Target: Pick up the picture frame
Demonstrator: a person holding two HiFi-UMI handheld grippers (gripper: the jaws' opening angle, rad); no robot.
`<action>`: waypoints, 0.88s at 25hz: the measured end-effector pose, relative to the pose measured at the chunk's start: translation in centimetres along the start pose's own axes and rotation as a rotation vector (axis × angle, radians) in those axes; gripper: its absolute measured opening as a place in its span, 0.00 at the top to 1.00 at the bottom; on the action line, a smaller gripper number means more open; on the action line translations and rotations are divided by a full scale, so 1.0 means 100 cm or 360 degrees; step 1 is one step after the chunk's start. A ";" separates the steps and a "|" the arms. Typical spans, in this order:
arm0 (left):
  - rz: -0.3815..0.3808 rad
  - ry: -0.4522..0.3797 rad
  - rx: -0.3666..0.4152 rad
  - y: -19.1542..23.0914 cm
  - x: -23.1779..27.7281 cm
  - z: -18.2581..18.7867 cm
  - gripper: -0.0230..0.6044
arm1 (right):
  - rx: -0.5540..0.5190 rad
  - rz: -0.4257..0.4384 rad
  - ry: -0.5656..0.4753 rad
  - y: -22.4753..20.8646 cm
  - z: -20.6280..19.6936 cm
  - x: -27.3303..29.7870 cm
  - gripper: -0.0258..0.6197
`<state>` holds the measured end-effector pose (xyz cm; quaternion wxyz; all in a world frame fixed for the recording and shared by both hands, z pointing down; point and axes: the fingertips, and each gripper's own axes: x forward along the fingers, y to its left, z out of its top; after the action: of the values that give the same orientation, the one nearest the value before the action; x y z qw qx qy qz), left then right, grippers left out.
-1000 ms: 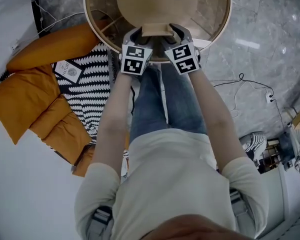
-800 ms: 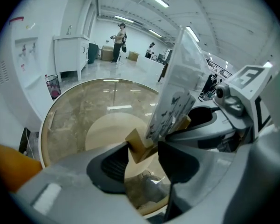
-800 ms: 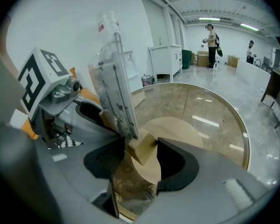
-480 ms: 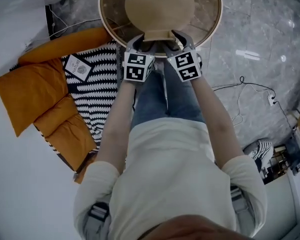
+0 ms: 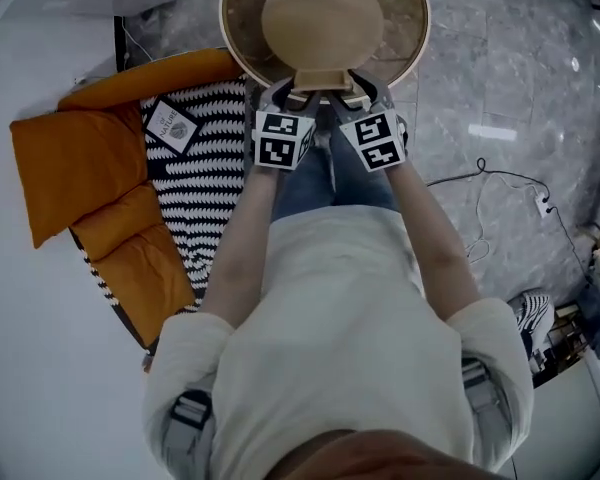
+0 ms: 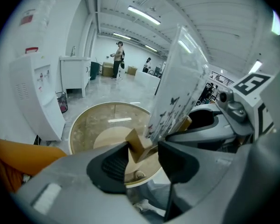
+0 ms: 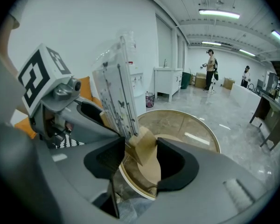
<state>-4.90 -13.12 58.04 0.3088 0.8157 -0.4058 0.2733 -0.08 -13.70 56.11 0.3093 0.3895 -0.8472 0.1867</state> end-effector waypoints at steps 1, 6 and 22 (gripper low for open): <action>-0.0001 -0.0012 0.0008 -0.003 -0.006 0.002 0.65 | -0.0011 -0.0009 -0.0013 0.003 0.003 -0.006 0.63; 0.0006 -0.0034 0.0009 -0.018 -0.044 0.001 0.65 | -0.0051 -0.0024 -0.0050 0.028 0.015 -0.037 0.63; 0.0035 -0.0123 0.0107 -0.043 -0.131 0.023 0.65 | -0.0113 -0.0055 -0.0219 0.074 0.058 -0.105 0.63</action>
<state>-7.68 -6.25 46.24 0.2624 0.8310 -0.4169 0.2583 -2.71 -6.61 44.19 0.2672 0.4046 -0.8658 0.1239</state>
